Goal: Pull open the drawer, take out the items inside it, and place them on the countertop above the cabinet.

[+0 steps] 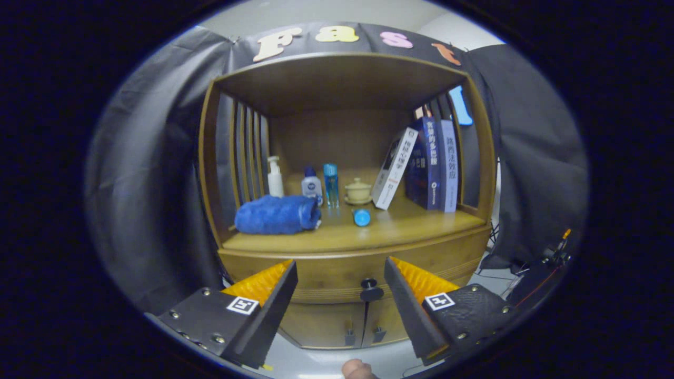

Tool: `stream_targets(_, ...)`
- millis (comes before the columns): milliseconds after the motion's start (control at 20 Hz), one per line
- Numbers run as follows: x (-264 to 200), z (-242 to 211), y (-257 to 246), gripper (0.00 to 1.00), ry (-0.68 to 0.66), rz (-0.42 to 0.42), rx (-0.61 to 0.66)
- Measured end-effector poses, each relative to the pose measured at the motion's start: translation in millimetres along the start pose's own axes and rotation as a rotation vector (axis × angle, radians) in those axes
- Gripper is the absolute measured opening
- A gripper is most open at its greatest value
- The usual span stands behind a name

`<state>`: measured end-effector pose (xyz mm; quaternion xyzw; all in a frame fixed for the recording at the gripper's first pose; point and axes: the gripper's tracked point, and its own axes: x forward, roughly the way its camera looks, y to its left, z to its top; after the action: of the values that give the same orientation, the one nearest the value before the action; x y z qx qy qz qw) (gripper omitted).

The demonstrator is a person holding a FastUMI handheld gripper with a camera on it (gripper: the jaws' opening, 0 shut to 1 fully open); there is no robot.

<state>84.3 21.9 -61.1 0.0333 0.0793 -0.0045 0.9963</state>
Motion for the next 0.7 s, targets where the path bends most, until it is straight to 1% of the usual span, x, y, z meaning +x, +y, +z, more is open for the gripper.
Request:
stream_targets(250, -54.3, 54.8, -8.6, 0.99, -0.056, -0.024, 0.030)
stream_targets(450, -97.0, 102.2, -16.4, 0.99, -0.145, -0.021, 0.079)
stream_targets(700, -123.4, 123.0, -24.5, 0.99, -0.126, -0.018, 0.050)
